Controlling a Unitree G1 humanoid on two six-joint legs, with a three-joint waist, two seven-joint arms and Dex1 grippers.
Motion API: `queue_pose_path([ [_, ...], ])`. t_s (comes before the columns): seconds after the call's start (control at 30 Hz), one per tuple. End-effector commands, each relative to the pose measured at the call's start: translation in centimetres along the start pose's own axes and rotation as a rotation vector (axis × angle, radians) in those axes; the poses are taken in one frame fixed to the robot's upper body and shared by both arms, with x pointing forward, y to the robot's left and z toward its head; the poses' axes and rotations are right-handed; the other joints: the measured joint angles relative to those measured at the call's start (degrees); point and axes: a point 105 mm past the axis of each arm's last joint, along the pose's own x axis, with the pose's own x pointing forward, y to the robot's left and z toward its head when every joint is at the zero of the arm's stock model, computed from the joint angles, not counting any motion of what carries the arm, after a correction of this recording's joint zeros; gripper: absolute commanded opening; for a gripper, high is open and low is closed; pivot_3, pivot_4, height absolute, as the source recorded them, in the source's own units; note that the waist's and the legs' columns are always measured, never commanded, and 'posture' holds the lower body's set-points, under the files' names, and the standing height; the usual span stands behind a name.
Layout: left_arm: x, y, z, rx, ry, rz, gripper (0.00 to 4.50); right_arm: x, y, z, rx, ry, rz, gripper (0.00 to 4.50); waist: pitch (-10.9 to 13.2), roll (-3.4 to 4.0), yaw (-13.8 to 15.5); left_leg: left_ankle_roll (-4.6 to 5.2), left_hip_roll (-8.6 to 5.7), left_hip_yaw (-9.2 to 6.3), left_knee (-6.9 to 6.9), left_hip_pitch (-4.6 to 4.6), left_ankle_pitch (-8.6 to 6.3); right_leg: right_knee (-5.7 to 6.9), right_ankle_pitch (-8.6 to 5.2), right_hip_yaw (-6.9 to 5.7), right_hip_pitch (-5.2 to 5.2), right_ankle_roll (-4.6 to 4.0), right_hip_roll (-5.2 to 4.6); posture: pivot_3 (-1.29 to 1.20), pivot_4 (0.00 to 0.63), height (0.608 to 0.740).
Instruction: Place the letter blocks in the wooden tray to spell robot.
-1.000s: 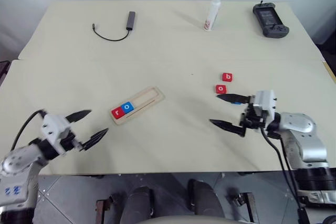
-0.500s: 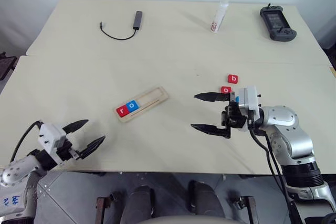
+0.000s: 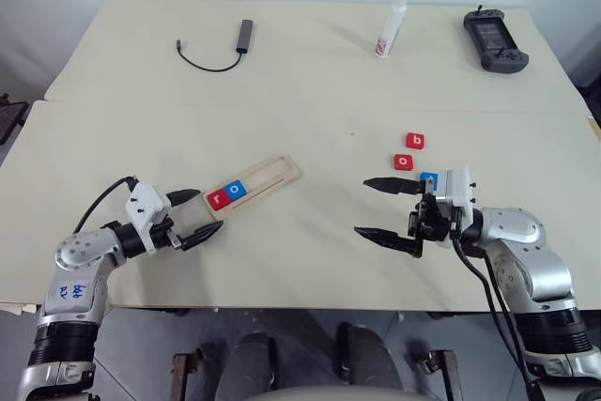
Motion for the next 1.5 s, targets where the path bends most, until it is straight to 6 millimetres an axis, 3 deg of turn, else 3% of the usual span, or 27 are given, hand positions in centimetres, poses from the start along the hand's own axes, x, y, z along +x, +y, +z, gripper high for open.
queue_pose_path([
  [0.03, 0.6, -0.6, -0.4, 0.014, 0.011, -0.053, 4.50, -0.3, 0.0, 1.2, -0.049, -0.026, -0.021, 4.46, 0.00, 0.00, 0.02, 0.00, 0.00, 0.00, 0.00, 0.00, 0.00, 0.00, 0.00, 0.00, 0.00, 0.00, 0.00, 0.00, 0.150, 0.740],
  [0.4, 2.3, -1.3, -1.6, 0.012, 0.075, -0.127, 4.50, -0.4, -0.1, 1.3, -0.050, -0.027, -0.046, 4.46, -0.02, 0.03, 0.18, 0.00, -0.01, -0.01, 0.02, 0.11, 0.00, 0.01, 0.00, 0.00, 0.12, 0.01, 0.00, 0.00, 0.150, 0.740],
  [0.57, 2.0, -0.8, -2.4, 0.029, 0.075, -0.112, 3.42, -0.8, -0.1, 1.2, -0.048, -0.019, -0.061, 4.50, -0.06, 0.11, 0.47, 0.00, -0.01, -0.01, 0.02, 0.31, 0.00, 0.02, 0.00, 0.01, 0.29, 0.01, -0.01, 0.00, 0.150, 0.740],
  [0.77, 3.1, -2.3, 0.6, 0.079, -0.052, -0.229, 3.42, -2.8, -0.5, 1.2, -0.065, 0.018, -0.147, 4.50, -0.07, 0.12, 0.39, 0.00, 0.01, 0.13, 0.00, 0.52, 0.00, 0.17, 0.00, 0.16, 0.36, 0.00, -0.01, 0.00, 0.150, 0.740],
  [0.87, 4.3, -3.2, 2.1, 0.154, -0.075, -0.326, 3.42, -5.0, -0.6, 1.0, -0.069, 0.059, -0.231, 4.50, -0.06, 0.11, 1.34, 0.04, -0.01, 0.14, -0.01, 0.47, -0.02, 0.14, 0.00, 0.16, 0.31, 0.00, -0.03, 0.00, 0.150, 0.740],
  [1.0, 7.6, -5.7, 4.6, 0.236, -0.122, -0.504, 3.42, -8.6, 0.2, 0.3, -0.059, 0.138, -0.360, 4.50, -0.04, 0.05, 2.47, 0.08, -0.05, 0.17, 0.00, 0.34, -0.04, 0.05, 0.00, 0.12, 0.27, 0.01, -0.02, 0.00, 0.150, 0.740],
  [1.27, 11.7, -7.9, 5.0, 0.333, -0.073, -0.667, 3.42, -11.5, 2.1, -0.3, -0.019, 0.203, -0.478, 4.50, -0.04, 0.03, 1.35, 0.12, -0.03, 0.32, -0.04, 0.37, -0.06, -0.07, 0.05, 0.15, 0.27, 0.08, 0.00, 0.00, 0.150, 0.740],
  [1.5, 12.5, -8.0, 4.6, 0.297, -0.053, -0.700, 3.42, -11.5, 2.8, -0.5, 0.014, 0.195, -0.514, 4.50, -0.01, -0.01, 1.34, 0.13, 0.01, 0.40, -0.04, 0.42, -0.07, -0.07, 0.05, 0.16, 0.26, 0.09, 0.00, 0.00, 0.150, 0.740],
])
